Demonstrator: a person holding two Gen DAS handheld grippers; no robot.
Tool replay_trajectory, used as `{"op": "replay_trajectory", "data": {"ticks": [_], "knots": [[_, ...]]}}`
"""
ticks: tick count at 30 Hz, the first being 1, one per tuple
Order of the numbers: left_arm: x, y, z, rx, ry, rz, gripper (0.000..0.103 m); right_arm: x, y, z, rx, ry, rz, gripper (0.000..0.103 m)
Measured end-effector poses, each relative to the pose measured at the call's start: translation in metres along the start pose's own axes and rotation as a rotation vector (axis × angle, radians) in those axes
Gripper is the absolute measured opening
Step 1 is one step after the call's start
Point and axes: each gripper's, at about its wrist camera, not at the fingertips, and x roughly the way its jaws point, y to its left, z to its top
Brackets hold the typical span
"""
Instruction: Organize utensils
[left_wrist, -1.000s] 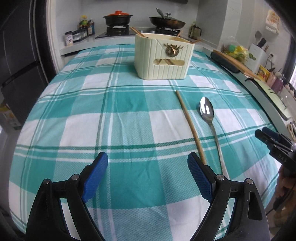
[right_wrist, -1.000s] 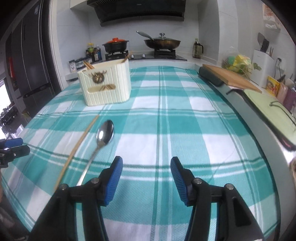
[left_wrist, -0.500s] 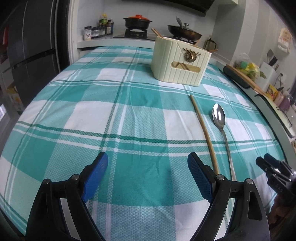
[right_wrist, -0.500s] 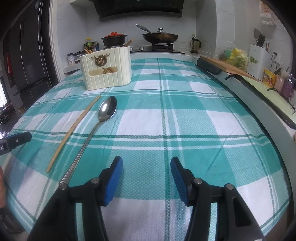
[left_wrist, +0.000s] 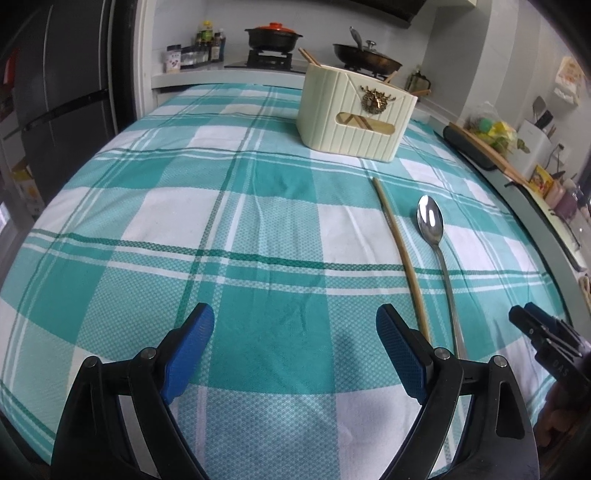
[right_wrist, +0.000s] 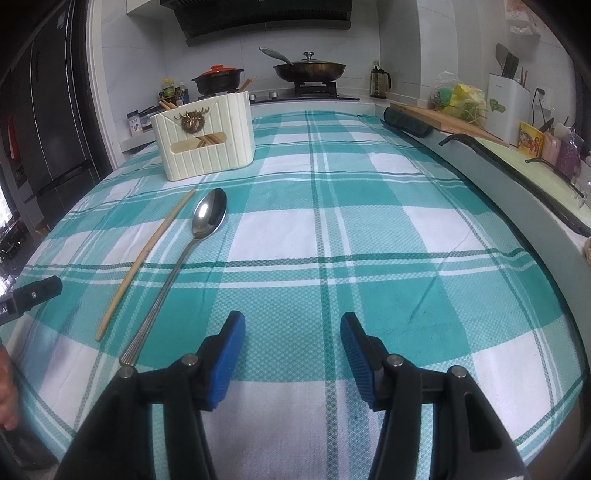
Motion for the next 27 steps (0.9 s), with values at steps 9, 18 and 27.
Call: {"op": "replay_trajectory", "data": {"ticks": [9,18,27], "knots": [[0.0,0.007,0.003,-0.027,0.0,0.02,0.09,0.024,0.052,0.026,-0.058,0.084,0.194,0.054],[-0.001,-0.007,0.011,0.025,-0.001,0.015,0.09,0.069,0.092,0.048,-0.201,0.158,0.113,0.024],[0.034,-0.074,0.037,0.217,0.028,-0.036,0.09,0.056,0.048,0.041,-0.116,0.145,-0.003,0.006]]}}
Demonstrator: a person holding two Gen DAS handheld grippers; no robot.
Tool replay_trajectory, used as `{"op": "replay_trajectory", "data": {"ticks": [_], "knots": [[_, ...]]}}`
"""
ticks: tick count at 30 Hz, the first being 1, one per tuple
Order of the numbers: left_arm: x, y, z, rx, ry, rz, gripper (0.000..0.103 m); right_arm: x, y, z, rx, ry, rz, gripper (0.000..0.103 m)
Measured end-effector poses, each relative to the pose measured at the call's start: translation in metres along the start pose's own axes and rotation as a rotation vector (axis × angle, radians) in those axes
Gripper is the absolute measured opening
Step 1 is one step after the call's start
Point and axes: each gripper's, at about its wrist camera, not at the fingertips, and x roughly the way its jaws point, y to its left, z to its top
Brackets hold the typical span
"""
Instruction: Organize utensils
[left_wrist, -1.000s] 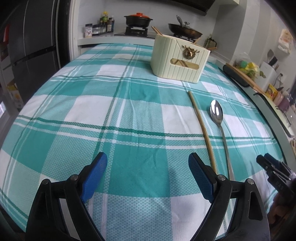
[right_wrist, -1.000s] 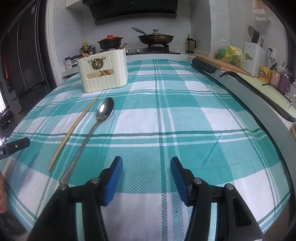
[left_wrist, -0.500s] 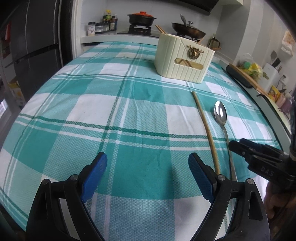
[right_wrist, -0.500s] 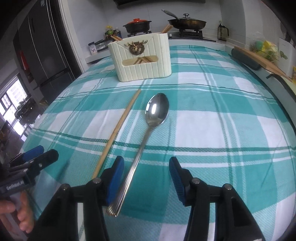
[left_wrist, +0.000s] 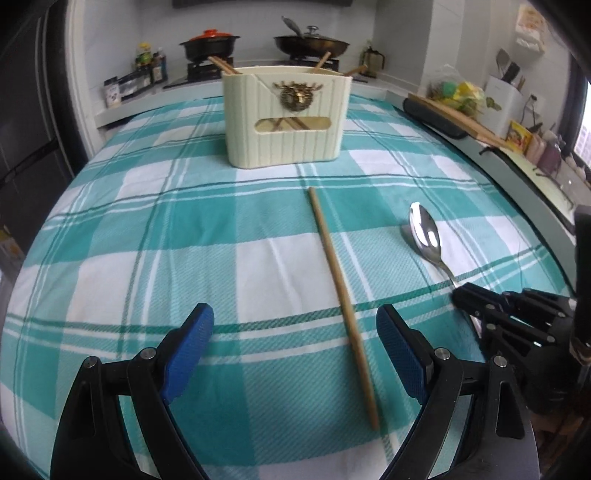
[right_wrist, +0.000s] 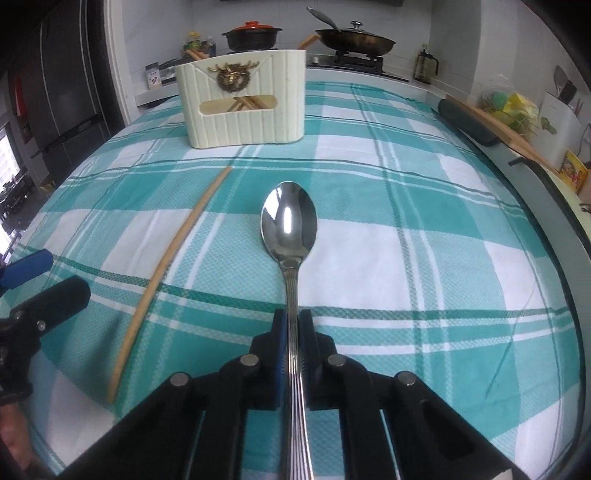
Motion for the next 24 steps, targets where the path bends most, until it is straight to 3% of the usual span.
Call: {"op": "replay_trajectory", "data": {"ticks": [4,5,7,10,12,17,24], "knots": [[0.027,-0.018,0.009,0.057,0.057,0.051,0.089,-0.011,-0.03,-0.016,0.043,-0.01,-0.073,0.007],[0.032,-0.019,0.009,0.059,0.071,0.058,0.084,-0.014,-0.037,-0.02,0.053,-0.009,-0.08,0.006],[0.04,-0.019,0.007,0.05,0.101,0.052,0.067,-0.02,-0.048,-0.028,0.063,-0.012,-0.099,0.006],[0.036,-0.02,0.004,0.036,0.079,0.043,0.043,-0.027,-0.057,-0.036,0.066,-0.022,-0.111,0.006],[0.034,-0.024,0.003,0.046,0.074,0.045,0.007,-0.028,-0.057,-0.039,0.058,-0.034,-0.115,0.006],[0.026,-0.016,-0.005,0.007,0.07,0.078,0.005,-0.028,-0.056,-0.041,0.051,-0.047,-0.119,0.007],[-0.01,0.029,-0.045,-0.073,0.072,0.131,0.006,-0.033,-0.06,-0.046,0.056,-0.051,-0.126,0.007]]}}
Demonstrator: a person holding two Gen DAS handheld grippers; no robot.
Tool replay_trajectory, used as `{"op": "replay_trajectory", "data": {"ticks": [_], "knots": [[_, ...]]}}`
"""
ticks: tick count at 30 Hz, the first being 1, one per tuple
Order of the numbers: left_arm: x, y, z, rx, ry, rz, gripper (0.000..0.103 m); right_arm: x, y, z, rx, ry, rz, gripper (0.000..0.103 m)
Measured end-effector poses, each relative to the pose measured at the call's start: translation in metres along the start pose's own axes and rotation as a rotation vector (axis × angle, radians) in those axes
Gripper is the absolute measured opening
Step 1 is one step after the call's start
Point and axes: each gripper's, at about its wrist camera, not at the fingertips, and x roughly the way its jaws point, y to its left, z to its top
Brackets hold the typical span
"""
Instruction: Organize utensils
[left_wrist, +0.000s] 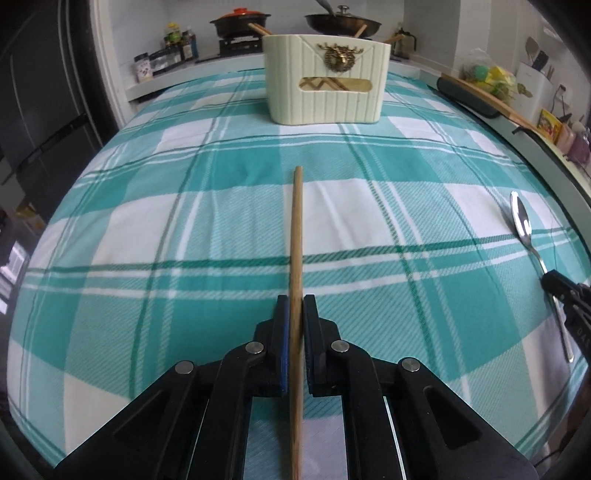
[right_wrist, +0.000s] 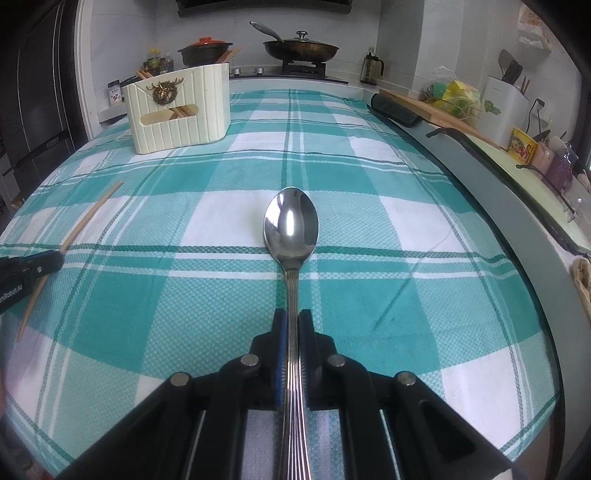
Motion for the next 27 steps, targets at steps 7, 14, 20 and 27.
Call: {"op": "replay_trajectory", "data": {"ticks": [7,14,20,27], "knots": [[-0.004,0.033,-0.001,-0.077,0.005,-0.003,0.068,-0.002,0.0,-0.004,-0.017,-0.014,-0.034,0.008],[0.012,0.028,0.006,-0.026,0.015,0.019,0.084,0.0,0.0,-0.001,0.002,-0.018,-0.047,0.05],[0.017,0.029,0.007,-0.022,0.024,0.018,0.094,0.002,-0.002,-0.002,0.01,-0.03,-0.028,0.05],[0.018,0.031,0.006,-0.031,0.031,0.021,0.099,0.003,0.001,-0.002,0.005,-0.041,-0.038,0.05]]}}
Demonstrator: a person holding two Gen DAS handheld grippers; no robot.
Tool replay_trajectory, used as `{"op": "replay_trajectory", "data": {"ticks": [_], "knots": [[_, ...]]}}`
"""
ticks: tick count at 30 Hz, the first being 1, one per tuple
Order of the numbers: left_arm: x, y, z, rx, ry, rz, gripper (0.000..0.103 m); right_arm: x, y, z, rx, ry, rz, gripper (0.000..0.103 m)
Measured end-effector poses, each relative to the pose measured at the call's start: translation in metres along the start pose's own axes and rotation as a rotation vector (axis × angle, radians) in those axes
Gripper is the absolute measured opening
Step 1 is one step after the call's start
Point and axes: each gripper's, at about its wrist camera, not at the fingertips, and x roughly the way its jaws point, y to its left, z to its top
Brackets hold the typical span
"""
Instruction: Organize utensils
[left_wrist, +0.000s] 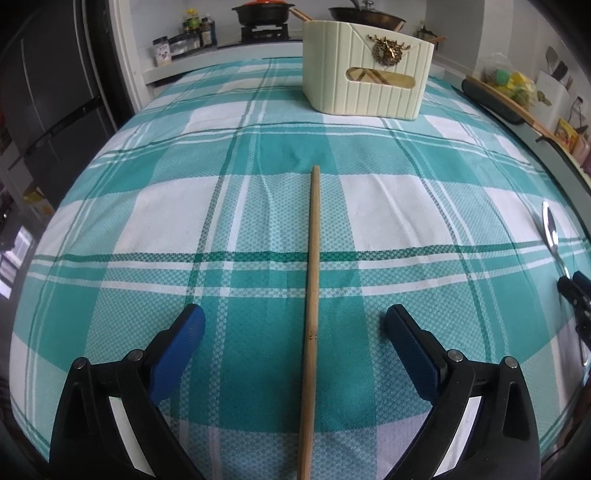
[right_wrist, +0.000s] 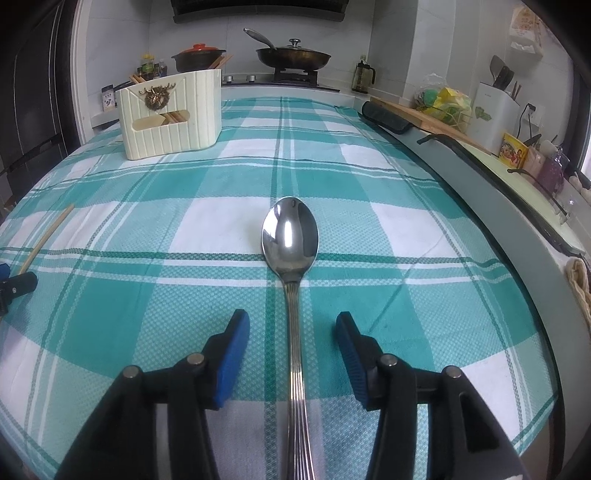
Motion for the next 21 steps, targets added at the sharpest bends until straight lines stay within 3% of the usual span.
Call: {"op": "replay_trajectory", "data": {"ticks": [13,21], "knots": [[0.001,0.002,-0.001,0.003,0.002,-0.019,0.101,0.0,0.0,-0.001,0.005,-0.002,0.004,0.05],[-0.008,0.017,-0.003,-0.026,-0.016,-0.14,0.101,-0.001,-0.004,0.0,0.023,-0.001,0.022,0.05]]}}
